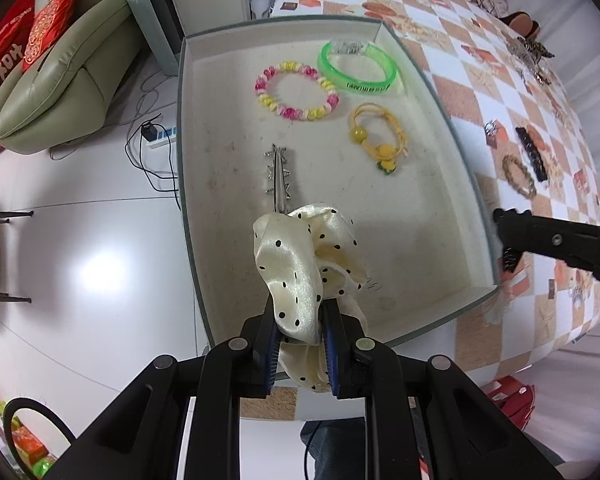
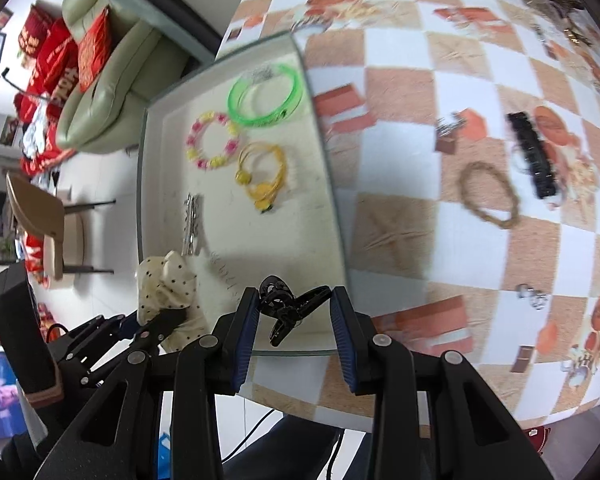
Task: Organize jewelry
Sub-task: 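Carry the scrunchie and claw clip into the white tray and open both tools, then withdraw both open tools from the tray toward the remaining items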
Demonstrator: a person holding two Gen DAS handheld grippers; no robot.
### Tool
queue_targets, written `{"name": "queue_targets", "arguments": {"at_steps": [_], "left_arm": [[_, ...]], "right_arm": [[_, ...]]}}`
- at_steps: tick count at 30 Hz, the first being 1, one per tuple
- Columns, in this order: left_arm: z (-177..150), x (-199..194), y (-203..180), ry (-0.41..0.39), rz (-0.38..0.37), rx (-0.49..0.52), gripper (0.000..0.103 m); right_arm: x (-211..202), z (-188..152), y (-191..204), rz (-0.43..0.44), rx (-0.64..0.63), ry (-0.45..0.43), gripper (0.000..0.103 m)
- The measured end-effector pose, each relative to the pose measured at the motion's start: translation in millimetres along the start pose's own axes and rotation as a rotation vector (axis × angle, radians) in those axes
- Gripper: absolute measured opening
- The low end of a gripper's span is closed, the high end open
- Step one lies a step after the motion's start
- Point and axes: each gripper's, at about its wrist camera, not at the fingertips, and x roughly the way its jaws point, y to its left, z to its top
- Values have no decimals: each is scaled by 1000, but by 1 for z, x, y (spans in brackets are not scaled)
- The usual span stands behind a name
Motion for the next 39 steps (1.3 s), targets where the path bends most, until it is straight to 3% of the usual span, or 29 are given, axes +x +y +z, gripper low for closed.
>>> {"name": "queue_targets", "arguments": {"at_steps": [10,21,23,24,25,29,34,39], "left_arm": [[-2,15,1,13,12,12,24],[-2,23,-6,24,41,36,24],[-1,24,-8,29,49,38,39],[-1,23,-7,26,52,38,58],[-1,21,-7,15,60,36,64],[-2,18,-10,6,64,46,64],[-2,17,-11,14,72,45,64],[-3,11,-10,15,83,50,64]], "right_arm": [[48,-2,11,-54,-35,116,39],[68,-8,7,-79,-27,145,40],[68,-7,4,-80,-31,148,41],[68,-8,4,-79,-31,149,41],[68,-7,2,-76,-28,151,41],[69,-1,2,-36,0,156,49],[59,8,4,6,16,129,65],[40,14,6,56,45,82,67]]}}
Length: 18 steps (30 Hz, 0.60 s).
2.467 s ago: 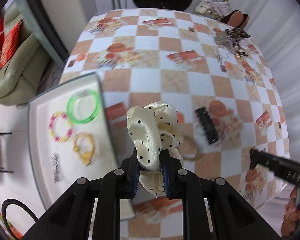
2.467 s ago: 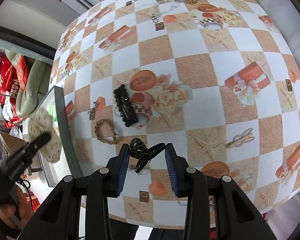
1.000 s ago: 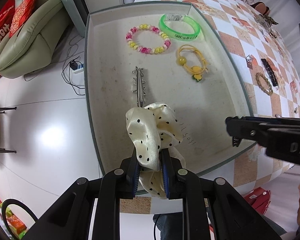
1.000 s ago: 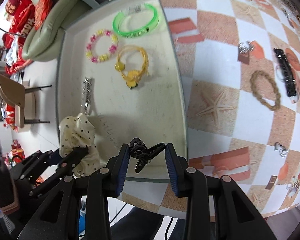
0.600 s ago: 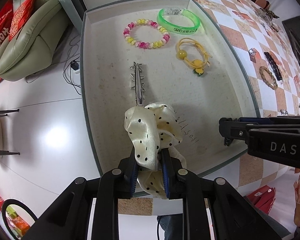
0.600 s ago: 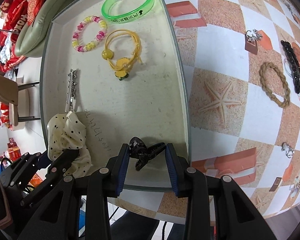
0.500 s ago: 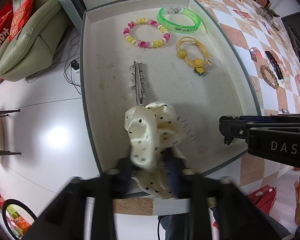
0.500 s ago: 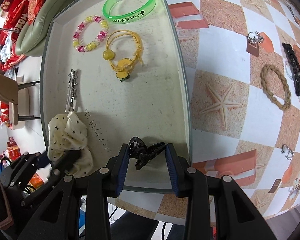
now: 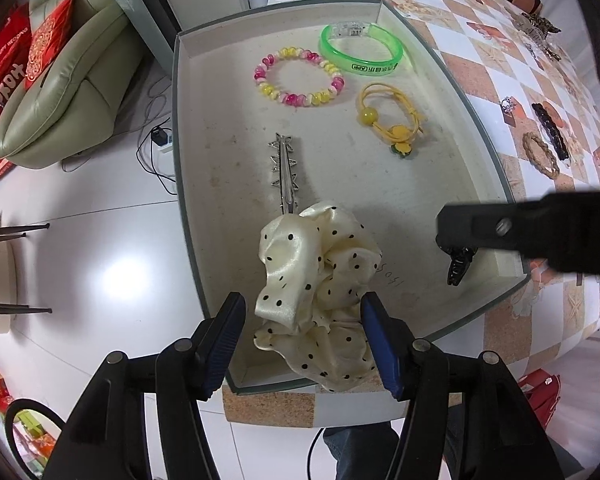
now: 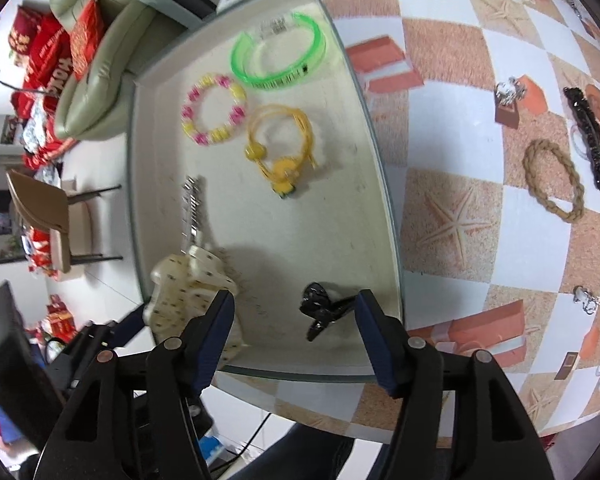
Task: Organize jewelry
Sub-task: 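Withdraw both open tools from the tray toward the remaining items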
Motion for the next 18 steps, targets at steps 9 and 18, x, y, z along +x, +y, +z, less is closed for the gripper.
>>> {"name": "queue_targets", "arguments": {"at_steps": [9,18], "left_arm": [[8,-15,-6,-16,-25,36,87],[25,-33,-29,-83,-53,127,103]], "right_arm": [[-50,-8,-10,49,51,-98,82],[-84,-38,-69,-17,226,-160,86]]}}
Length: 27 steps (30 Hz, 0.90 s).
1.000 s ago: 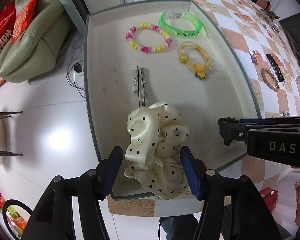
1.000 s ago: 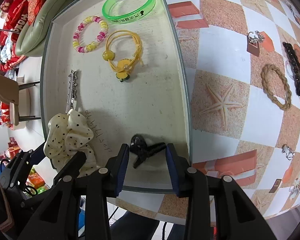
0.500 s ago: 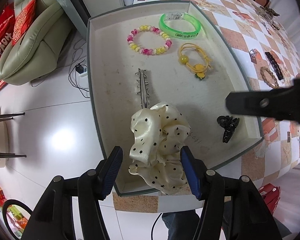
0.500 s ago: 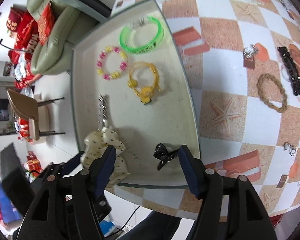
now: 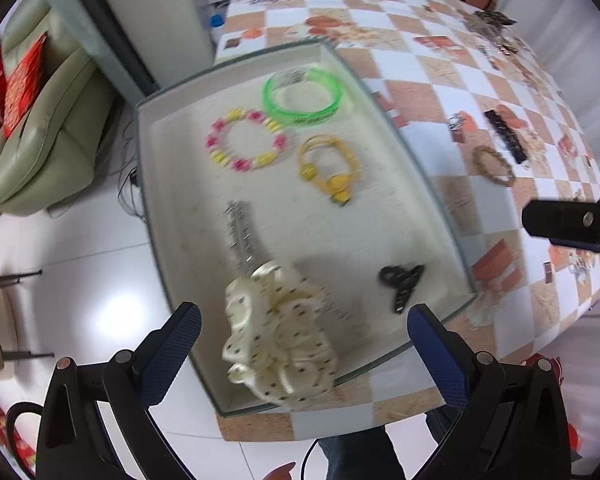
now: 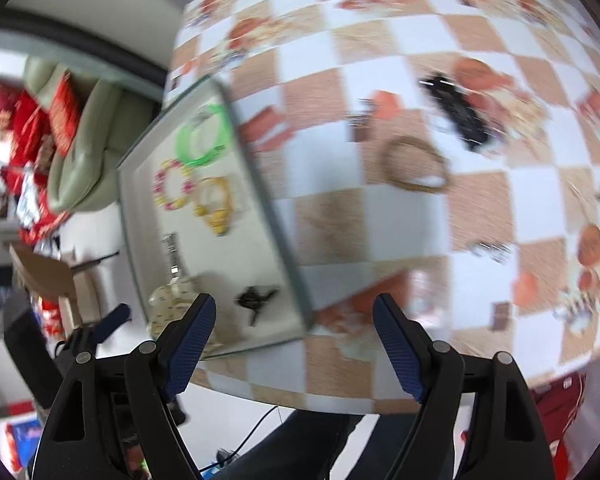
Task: Organize jewelry
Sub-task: 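Withdraw both open tools from the tray toward the remaining items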
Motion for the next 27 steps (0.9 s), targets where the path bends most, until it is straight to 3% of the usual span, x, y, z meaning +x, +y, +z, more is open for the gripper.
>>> {"name": "queue_targets", "arguments": {"at_steps": [1,11,19,27], "left_arm": [[2,-3,-4,-8,-6,8,103],[47,-18,-57,-35,-17,45,103],[80,-6,-107,-5,-52,3,103],[90,10,-133,42,-39,-56,103]], "right_arm": [[-3,-1,-7,-7,17,-5,91],[-28,16,-100,-74,160,-29,91],[-32,55,-134,-134,108,0,91],[-37,88,-162,-174,61,8,91]]}}
